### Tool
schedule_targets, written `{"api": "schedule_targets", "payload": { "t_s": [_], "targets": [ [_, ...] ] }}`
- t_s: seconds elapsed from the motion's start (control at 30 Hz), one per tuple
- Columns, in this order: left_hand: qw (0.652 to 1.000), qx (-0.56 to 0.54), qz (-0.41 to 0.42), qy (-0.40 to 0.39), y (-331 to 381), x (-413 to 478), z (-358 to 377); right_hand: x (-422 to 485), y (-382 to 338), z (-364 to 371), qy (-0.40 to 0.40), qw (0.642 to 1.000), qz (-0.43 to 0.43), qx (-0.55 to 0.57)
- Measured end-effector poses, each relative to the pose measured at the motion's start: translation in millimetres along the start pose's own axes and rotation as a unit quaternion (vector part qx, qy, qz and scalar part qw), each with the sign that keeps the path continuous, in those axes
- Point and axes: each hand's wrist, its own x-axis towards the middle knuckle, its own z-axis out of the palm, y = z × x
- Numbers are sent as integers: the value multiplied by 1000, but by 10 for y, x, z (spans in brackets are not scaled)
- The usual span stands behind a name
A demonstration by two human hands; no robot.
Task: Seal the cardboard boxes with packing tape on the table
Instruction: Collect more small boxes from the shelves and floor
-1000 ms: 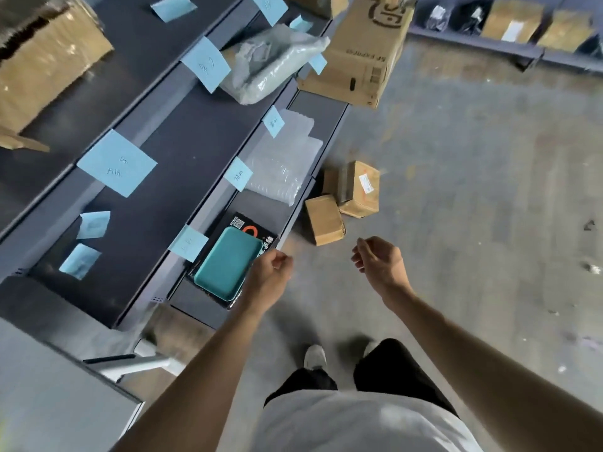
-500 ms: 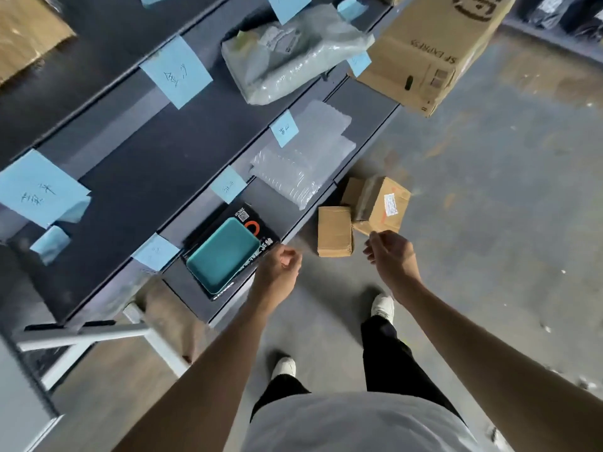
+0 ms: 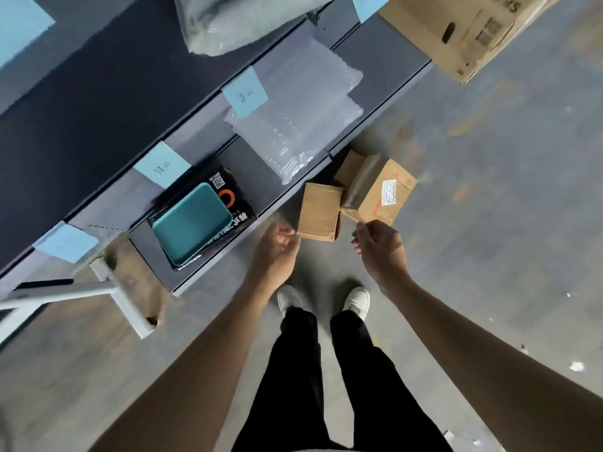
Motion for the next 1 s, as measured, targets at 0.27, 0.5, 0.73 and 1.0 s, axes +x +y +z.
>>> {"api": "schedule_targets", "payload": {
  "t_s": [0.27, 0.5, 0.73, 1.0],
  "targets": [
    [997, 59, -25, -48, -652, 1220, 980, 1127, 1026, 615, -13, 999, 46, 3],
    [992, 103, -55, -52, -1372, 2270, 1678, 2138, 1874, 1272, -20, 998, 64, -8],
    [988, 130, -54, -65, -1961, 3223, 2083, 2977, 2506, 1924, -37, 997, 67, -25],
    [984, 122, -112, -65, -2486, 3847, 2454, 3483, 3109, 2503, -56, 989, 125, -57]
  ]
}}
